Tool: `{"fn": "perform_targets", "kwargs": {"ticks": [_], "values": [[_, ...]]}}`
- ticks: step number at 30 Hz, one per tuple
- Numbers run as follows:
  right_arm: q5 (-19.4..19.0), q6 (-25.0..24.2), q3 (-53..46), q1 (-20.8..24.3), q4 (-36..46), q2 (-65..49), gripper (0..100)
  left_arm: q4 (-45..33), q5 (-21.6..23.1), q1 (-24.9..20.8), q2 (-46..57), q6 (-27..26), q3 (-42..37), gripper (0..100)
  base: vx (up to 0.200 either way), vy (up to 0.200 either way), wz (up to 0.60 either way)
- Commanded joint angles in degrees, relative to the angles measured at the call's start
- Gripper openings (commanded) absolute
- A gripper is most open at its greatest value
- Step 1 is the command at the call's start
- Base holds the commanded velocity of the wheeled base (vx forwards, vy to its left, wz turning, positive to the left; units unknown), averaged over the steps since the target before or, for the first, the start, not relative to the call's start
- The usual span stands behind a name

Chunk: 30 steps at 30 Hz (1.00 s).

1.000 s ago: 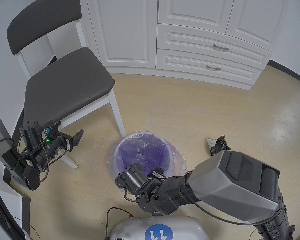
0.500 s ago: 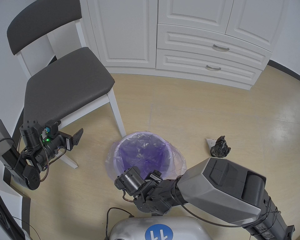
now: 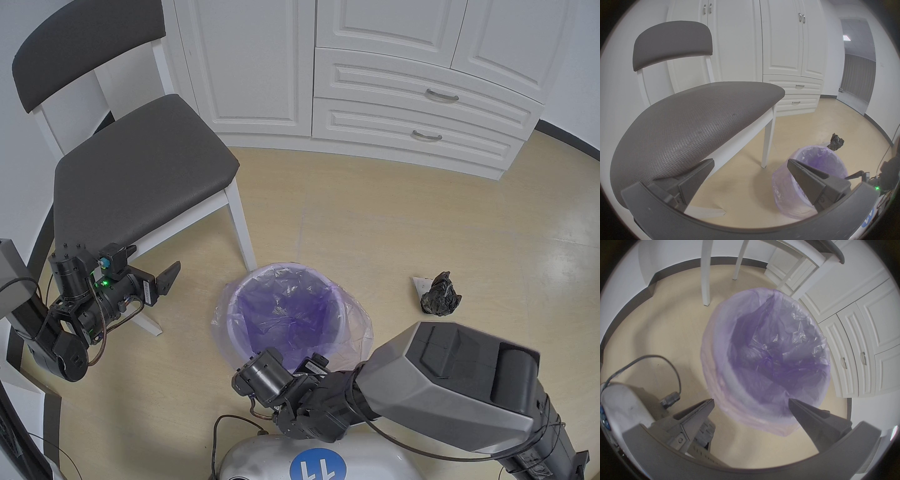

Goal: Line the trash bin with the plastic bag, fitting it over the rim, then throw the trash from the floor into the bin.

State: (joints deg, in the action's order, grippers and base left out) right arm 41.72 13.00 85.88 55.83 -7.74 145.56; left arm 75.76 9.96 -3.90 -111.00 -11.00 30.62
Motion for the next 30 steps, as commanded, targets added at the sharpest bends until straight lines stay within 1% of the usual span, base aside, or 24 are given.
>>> {"fn": "perform_targets", "kwargs": {"ticks": [1, 5, 11, 15, 16, 17, 18, 19, 20, 23, 26, 27, 28, 29, 30], "values": [[-1.2, -1.4, -10.5, 3.7, -3.2, -9.5, 100, 1.9, 0.3, -2.9, -3.4, 1.9, -0.4, 100, 0.0, 0.0, 0.0], [-1.3, -1.3, -17.6, 5.0, -9.2, -15.0, 100, 3.2, -0.1, -3.7, -6.6, 1.5, -0.7, 100, 0.0, 0.0, 0.0], [-1.3, -1.5, -23.3, 5.3, -14.5, -19.4, 100, 3.8, -0.2, -4.4, -8.9, 1.3, -0.8, 100, 0.0, 0.0, 0.0], [-1.3, -1.8, -29.5, 3.6, -21.8, -23.5, 100, 3.8, -0.4, -5.4, -10.9, 1.2, -2.1, 100, 0.0, 0.0, 0.0], [-1.3, -1.9, -29.5, 3.5, -22.1, -23.6, 100, 3.8, -0.4, -5.4, -11.1, 1.1, -2.1, 100, 0.0, 0.0, 0.0], [-1.3, -2.7, -31.4, 2.2, -25.4, -24.6, 100, 3.8, -0.4, -5.5, -12.7, 1.0, -1.8, 100, 0.0, 0.0, 0.0], [-1.4, -2.9, -31.7, 1.9, -26.0, -24.8, 100, 3.8, -0.4, -5.5, -12.9, 1.0, -1.7, 100, 0.0, 0.0, 0.0], [-1.4, -4.6, -34.6, 0.0, -30.7, -25.5, 100, 3.9, -0.4, -5.5, -15.0, 1.0, -1.2, 100, 0.0, 0.0, 0.0], [-1.4, -5.1, -35.3, -0.5, -31.7, -25.6, 100, 3.9, -0.4, -5.5, -15.3, 1.0, -1.0, 100, 0.0, 0.0, 0.0], [-1.9, -6.8, -39.7, -4.2, -39.8, -26.2, 100, 3.8, -0.3, -5.5, -18.1, 1.1, -0.3, 100, 0.0, 0.0, 0.0], [-4.7, -6.8, -44.0, -8.9, -47.5, -26.9, 100, 3.9, -0.3, -5.6, -22.7, 1.2, 1.5, 100, 0.0, 0.0, 0.0], [-5.0, -6.8, -44.3, -9.4, -48.3, -27.1, 100, 3.9, -0.3, -5.6, -23.2, 1.2, 1.7, 100, 0.0, 0.0, 0.0], [-6.9, -6.8, -46.8, -12.3, -52.6, -27.8, 100, 4.5, -0.4, -5.5, -26.1, 1.1, 2.7, 100, 0.0, 0.0, 0.0], [-6.9, -6.8, -46.8, -12.3, -52.6, -27.8, 100, 4.5, -0.4, -5.5, -26.1, 1.1, 2.7, 100, 0.0, 0.0, 0.0], [-8.8, -6.8, -48.9, -15.2, -56.1, -28.0, 100, 6.5, -0.3, -5.2, -28.8, 1.1, 3.0, 100, 0.0, 0.0, 0.0]]}}
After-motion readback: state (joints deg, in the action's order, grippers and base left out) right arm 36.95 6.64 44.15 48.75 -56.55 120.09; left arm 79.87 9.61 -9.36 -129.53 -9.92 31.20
